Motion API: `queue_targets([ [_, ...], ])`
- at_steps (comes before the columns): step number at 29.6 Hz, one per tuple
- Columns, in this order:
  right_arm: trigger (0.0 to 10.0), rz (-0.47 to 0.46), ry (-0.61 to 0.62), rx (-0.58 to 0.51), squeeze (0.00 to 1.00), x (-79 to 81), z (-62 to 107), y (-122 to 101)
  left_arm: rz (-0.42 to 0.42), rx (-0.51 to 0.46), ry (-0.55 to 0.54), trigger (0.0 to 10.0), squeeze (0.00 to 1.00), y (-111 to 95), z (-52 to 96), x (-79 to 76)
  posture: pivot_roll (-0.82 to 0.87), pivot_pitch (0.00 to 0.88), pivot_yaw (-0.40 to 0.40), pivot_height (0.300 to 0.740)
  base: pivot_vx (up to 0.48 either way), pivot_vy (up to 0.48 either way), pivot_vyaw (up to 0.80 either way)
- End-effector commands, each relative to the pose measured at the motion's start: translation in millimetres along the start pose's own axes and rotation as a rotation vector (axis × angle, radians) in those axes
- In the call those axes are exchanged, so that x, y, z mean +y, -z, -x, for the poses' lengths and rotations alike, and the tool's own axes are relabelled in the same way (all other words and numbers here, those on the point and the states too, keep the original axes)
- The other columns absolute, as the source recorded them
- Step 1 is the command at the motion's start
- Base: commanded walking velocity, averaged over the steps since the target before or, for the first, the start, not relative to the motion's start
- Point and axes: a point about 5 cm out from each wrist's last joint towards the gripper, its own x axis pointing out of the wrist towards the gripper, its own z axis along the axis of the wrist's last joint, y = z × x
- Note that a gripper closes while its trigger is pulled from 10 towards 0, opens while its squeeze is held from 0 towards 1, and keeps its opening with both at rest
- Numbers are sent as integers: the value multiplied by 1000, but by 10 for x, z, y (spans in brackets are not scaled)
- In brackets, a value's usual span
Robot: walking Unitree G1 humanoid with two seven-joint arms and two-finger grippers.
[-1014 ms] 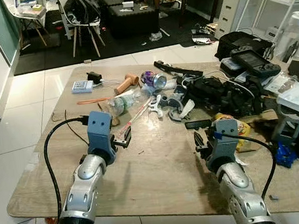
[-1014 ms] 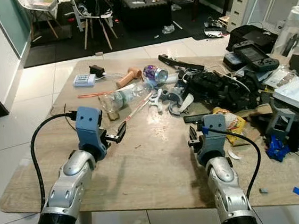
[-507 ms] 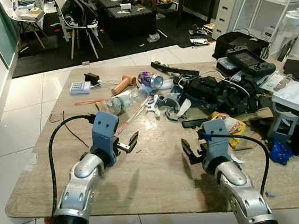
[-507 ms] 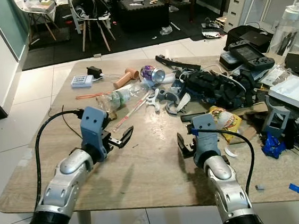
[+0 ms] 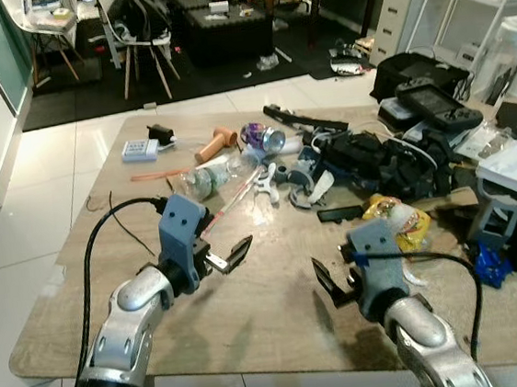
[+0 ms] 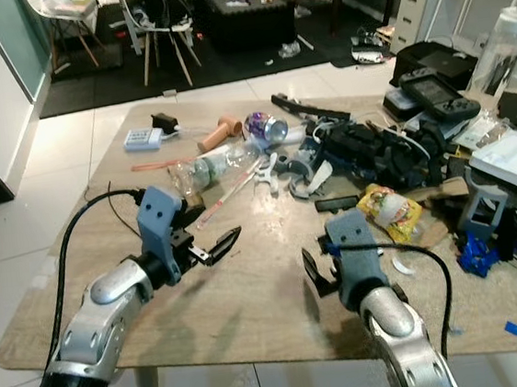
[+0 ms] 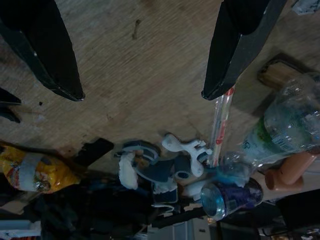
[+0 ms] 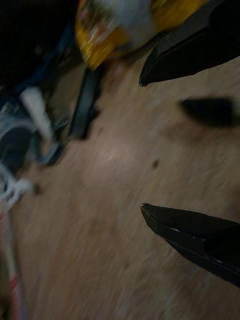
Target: Picking trash to rubbish bin
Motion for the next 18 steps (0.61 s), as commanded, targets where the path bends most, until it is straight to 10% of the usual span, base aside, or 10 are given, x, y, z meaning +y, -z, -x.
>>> queue_targets([
  [1, 10000, 0, 54, 38, 216, -49, 64, 68, 8, 8, 27, 10000, 0, 12, 5, -39, -117, 56, -12, 740, 0, 0, 0],
  [2, 10000, -1, 67, 45, 216, -62, 82, 93, 9, 8, 31, 10000, 0, 12, 2, -46, -117, 56, -12, 740, 0, 0, 0],
  [3, 10000, -8, 80, 48, 1000, -77, 97, 119, 11, 5, 36, 10000, 0, 9, -5, -56, -116, 55, -12, 740, 0, 0, 0],
  [8, 10000, 56, 176, 95, 1000, -173, 154, 247, 17, 1, 66, 10000, 0, 1, -35, -102, -116, 50, -10, 740, 0, 0, 0],
  [9, 10000, 48, 181, 90, 937, -180, 147, 262, 17, 1, 81, 10000, 0, 4, -35, -120, -115, 51, -9, 740, 0, 0, 0],
  [10, 10000, 4, 184, 70, 212, -179, 130, 275, 13, 5, 106, 10000, 0, 14, -33, -146, -116, 50, -8, 740, 0, 0, 0],
  [11, 10000, 4, 184, 70, 212, -179, 130, 275, 13, 5, 106, 10000, 0, 14, -33, -146, -116, 50, -8, 740, 0, 0, 0],
  [12, 10000, -51, 177, 49, 0, -171, 106, 278, 12, 7, 133, 10000, 0, 20, -28, -174, -114, 49, -8, 740, 0, 0, 0],
  [18, 10000, -95, 151, 13, 0, -166, 39, 263, 9, 18, 164, 10000, 0, 34, -31, -198, -114, 51, -10, 740, 0, 0, 0],
])
